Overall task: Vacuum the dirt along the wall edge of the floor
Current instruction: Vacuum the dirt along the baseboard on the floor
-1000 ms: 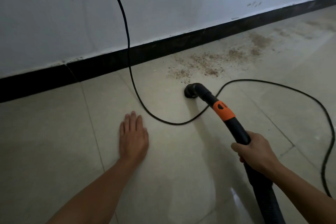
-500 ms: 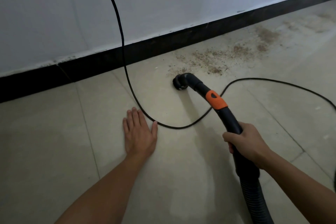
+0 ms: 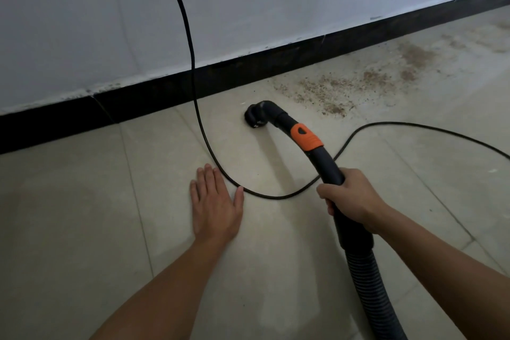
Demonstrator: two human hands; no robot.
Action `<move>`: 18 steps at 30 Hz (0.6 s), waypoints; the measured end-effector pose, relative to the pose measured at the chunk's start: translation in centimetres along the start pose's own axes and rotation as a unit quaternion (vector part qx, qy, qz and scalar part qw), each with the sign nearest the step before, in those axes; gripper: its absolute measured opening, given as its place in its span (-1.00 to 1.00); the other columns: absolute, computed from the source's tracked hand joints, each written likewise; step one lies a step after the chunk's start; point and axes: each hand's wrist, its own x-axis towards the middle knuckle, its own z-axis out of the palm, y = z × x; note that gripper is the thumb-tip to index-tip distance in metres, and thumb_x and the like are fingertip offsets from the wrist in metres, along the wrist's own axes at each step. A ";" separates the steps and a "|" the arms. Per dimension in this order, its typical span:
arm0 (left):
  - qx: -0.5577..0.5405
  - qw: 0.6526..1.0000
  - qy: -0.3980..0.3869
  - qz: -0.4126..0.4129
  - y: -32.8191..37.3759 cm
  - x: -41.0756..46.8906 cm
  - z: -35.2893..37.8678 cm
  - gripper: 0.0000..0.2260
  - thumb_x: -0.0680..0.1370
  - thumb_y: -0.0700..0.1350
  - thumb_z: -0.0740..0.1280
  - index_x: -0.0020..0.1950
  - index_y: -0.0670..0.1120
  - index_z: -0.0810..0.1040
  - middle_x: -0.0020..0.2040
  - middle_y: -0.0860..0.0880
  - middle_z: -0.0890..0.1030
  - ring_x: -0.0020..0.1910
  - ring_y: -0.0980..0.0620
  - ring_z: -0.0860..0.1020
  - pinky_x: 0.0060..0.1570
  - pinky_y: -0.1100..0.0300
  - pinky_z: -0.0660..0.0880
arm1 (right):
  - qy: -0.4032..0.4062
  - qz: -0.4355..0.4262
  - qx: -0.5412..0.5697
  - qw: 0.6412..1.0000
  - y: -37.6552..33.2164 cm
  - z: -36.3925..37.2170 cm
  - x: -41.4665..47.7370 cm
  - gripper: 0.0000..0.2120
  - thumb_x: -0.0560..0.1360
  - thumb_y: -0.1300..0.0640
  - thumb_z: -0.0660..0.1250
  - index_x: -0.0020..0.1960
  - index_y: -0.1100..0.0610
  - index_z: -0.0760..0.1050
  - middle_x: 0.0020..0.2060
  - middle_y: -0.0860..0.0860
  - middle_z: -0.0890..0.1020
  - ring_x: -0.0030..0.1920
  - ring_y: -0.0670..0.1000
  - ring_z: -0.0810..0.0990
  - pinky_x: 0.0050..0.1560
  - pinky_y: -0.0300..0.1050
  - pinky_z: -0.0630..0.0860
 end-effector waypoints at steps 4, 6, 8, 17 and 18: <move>-0.004 1.000 -0.001 0.003 -0.1 0.1 0.1 -0.32 0.58 0.21 -0.06 0.49 -0.26 0.28 0.51 -0.23 0.28 0.51 -0.19 0.19 0.49 -0.10 0.10 | 0.065 0.018 0.010 0.998 1.0 -1.9 1.0 -0.88 0.42 0.26 0.40 -0.08 0.25 0.51 -0.40 0.14 0.61 -0.47 0.06 0.61 -0.37 -0.09 0.56; -0.023 1.000 0.009 0.015 -0.1 0.0 -0.1 -0.36 0.58 0.18 -0.02 0.46 -0.26 0.32 0.49 -0.24 0.31 0.49 -0.20 0.23 0.48 -0.10 0.13 | 0.088 0.033 0.032 0.995 1.1 -2.9 1.9 -0.84 0.42 0.26 0.40 -0.02 0.24 0.50 -0.33 0.17 0.62 -0.43 0.11 0.65 -0.33 -0.05 0.58; -0.053 0.996 0.036 0.064 0.2 0.2 -0.5 -0.43 0.58 0.11 0.05 0.44 -0.25 0.35 0.46 -0.24 0.34 0.46 -0.20 0.27 0.44 -0.09 0.18 | 0.104 0.035 0.046 0.993 0.6 -3.4 3.2 -0.80 0.43 0.25 0.40 0.03 0.22 0.48 -0.28 0.18 0.61 -0.42 0.13 0.65 -0.33 -0.05 0.56; -0.060 0.996 -0.056 0.027 5.7 7.6 -0.5 -0.47 0.65 0.03 0.04 0.53 -0.25 0.14 0.56 -0.22 0.12 0.55 -0.17 0.03 0.52 0.00 -0.06 | 0.039 0.005 0.046 0.998 -1.6 -3.2 7.2 -0.85 0.41 0.31 0.39 -0.04 0.25 0.46 -0.41 0.17 0.55 -0.50 0.12 0.56 -0.34 0.00 0.58; -0.042 0.998 -0.054 0.017 5.7 8.1 -0.1 -0.46 0.65 0.04 0.02 0.54 -0.26 0.13 0.56 -0.23 0.12 0.55 -0.18 0.04 0.52 -0.03 -0.04 | 0.049 0.005 0.040 0.998 -1.6 -3.5 7.6 -0.84 0.41 0.30 0.39 -0.04 0.24 0.47 -0.40 0.18 0.56 -0.50 0.11 0.56 -0.35 -0.02 0.58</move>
